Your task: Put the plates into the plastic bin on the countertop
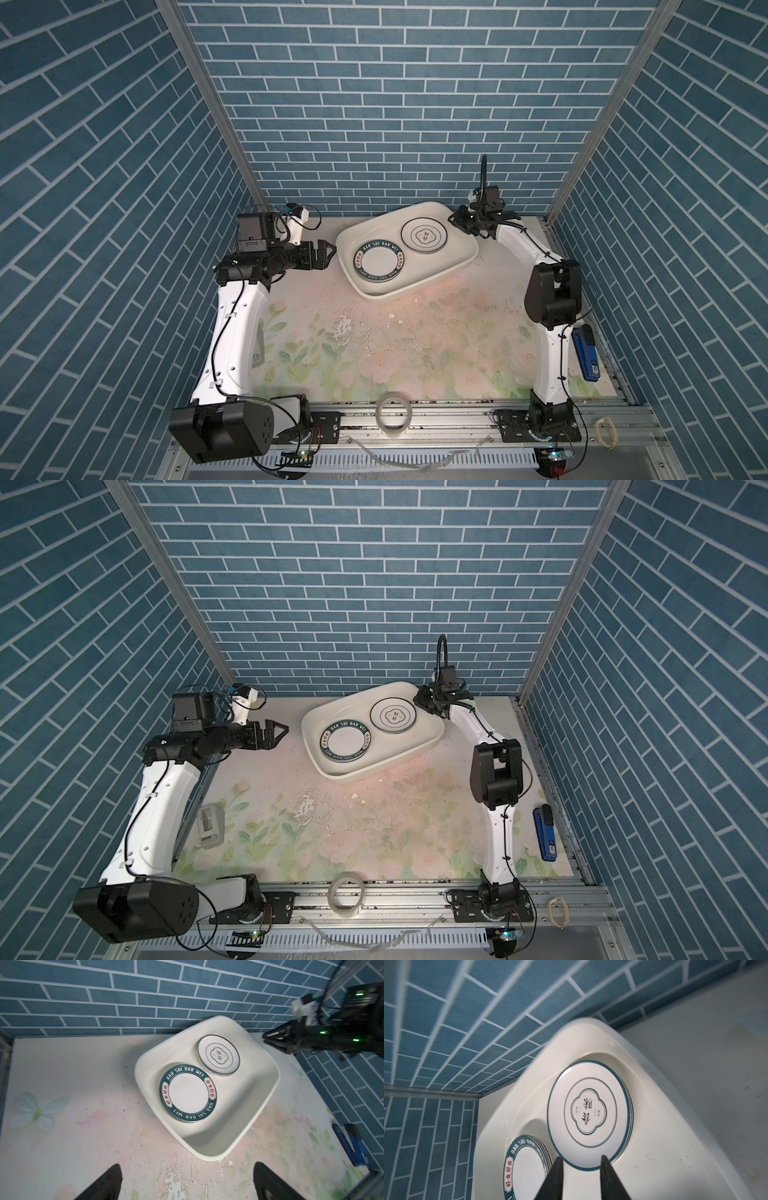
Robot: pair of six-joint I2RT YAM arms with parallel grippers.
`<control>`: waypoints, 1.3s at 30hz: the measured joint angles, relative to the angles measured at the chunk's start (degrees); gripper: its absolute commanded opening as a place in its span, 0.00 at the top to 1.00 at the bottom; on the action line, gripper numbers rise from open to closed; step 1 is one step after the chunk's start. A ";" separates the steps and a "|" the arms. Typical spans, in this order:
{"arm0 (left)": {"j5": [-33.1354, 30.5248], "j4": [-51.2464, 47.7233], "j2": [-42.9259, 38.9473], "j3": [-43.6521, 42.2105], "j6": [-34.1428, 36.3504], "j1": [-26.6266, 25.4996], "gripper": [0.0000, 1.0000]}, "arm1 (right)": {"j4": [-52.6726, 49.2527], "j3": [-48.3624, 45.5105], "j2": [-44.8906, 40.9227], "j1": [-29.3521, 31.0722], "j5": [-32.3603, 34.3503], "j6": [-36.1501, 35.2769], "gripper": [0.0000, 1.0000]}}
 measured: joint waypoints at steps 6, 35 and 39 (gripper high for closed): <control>-10.05 6.12 0.02 -6.93 -2.95 0.00 0.00 | 2.03 -6.56 -17.42 -0.39 5.51 -8.79 0.44; -23.41 70.40 2.25 -57.13 -3.50 0.00 0.00 | 26.77 -71.65 -47.98 -11.34 31.56 -24.68 0.01; -23.98 79.01 3.96 -59.39 -3.50 0.00 0.00 | 32.35 -78.25 -50.62 -13.40 33.59 -25.33 0.01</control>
